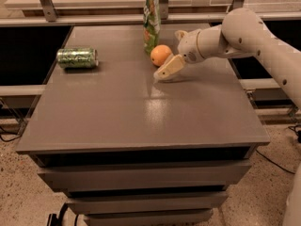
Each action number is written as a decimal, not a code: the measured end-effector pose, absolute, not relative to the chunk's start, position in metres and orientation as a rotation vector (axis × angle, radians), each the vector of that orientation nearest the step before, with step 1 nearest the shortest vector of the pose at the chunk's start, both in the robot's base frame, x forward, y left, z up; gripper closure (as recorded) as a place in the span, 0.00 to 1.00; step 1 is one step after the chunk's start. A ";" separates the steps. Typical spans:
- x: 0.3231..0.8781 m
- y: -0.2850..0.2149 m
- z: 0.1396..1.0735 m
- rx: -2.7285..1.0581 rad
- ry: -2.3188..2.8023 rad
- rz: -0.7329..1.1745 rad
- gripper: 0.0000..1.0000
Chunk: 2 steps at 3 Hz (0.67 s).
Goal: Move orange near green jalapeno chip bag
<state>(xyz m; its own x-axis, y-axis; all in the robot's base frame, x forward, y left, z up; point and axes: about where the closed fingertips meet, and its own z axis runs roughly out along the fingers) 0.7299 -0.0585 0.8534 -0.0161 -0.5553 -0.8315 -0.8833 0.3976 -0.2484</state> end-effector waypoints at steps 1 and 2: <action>0.726 -0.073 0.868 -1.284 1.679 0.458 0.00; 0.723 -0.071 0.872 -1.301 1.671 0.472 0.00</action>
Offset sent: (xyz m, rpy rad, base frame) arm -0.0140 -0.0564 0.0532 0.0515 0.0143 0.0676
